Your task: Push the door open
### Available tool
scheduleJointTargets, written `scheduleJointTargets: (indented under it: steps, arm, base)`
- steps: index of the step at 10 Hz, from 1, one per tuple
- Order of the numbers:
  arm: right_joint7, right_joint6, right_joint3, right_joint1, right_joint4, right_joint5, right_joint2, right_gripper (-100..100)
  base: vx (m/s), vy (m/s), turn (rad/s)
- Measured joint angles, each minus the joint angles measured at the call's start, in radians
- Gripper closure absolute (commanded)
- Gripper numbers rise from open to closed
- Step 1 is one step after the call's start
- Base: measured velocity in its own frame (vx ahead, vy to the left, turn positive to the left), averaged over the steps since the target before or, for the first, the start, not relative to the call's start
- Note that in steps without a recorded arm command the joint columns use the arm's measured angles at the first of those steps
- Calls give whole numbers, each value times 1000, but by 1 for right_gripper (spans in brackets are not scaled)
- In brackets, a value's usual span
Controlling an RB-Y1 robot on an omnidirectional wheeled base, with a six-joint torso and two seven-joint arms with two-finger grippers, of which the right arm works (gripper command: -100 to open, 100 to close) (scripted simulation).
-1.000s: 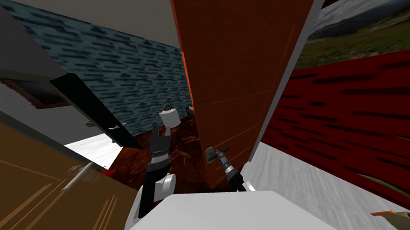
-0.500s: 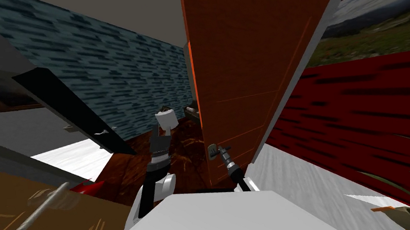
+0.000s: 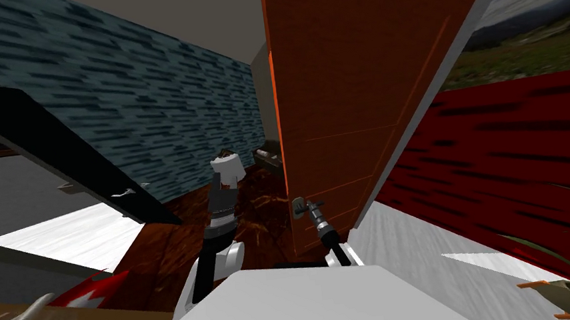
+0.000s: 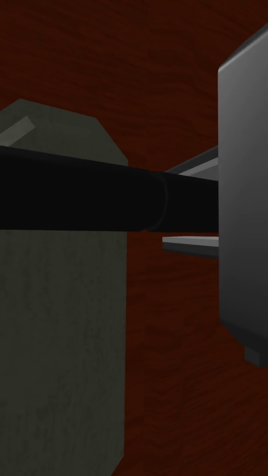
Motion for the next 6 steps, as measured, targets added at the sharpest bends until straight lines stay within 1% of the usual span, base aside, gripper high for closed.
scheduleJointTargets:
  steps: [2, 3, 4, 5, 6]
  arm:
    - [9, 8, -28, -5, 1, -11, 13, 100]
    - [11, 15, -41, -12, 5, -17, 16, 100]
    - [15, 20, -54, -19, 9, -22, 25, 100]
    - [23, 18, -70, -26, 20, -25, 39, 100]
    - [26, 21, -83, -34, 20, -30, 43, 100]
  base:
    - [121, 165, -86]
    - [147, 147, -105]
    - [158, 166, -85]
    - [119, 174, -71]
    - [55, 67, -43]
